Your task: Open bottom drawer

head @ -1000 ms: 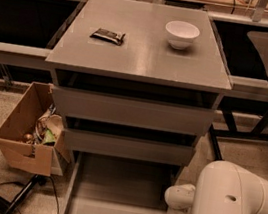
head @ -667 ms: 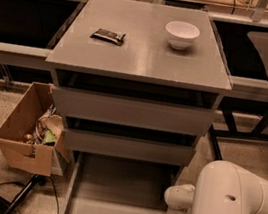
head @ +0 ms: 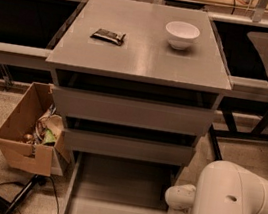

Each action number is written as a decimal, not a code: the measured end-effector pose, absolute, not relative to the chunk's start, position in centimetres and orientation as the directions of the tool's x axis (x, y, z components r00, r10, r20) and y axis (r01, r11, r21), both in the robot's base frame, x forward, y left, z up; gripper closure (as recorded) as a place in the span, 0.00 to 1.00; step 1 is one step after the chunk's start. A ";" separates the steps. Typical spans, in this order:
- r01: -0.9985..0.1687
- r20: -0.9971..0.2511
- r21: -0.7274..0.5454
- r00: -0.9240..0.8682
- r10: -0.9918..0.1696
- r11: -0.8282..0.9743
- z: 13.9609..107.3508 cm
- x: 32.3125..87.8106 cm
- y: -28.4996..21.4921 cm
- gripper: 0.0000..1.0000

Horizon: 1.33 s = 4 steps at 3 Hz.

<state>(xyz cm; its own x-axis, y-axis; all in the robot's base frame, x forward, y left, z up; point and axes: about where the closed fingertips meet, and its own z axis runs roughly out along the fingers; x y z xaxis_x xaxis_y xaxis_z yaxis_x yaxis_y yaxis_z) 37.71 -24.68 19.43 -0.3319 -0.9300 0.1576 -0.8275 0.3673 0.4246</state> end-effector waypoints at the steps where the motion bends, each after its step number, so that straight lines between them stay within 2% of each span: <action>1: -0.821 0.163 0.430 -0.338 -0.927 0.375 19.7 37.2 -25.0 1.00; 4: -0.814 0.168 0.439 -0.343 -0.924 0.382 19.7 37.1 -24.9 1.00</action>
Offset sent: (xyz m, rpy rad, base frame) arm -0.2808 -0.2533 0.1651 -0.1143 0.4114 -0.3801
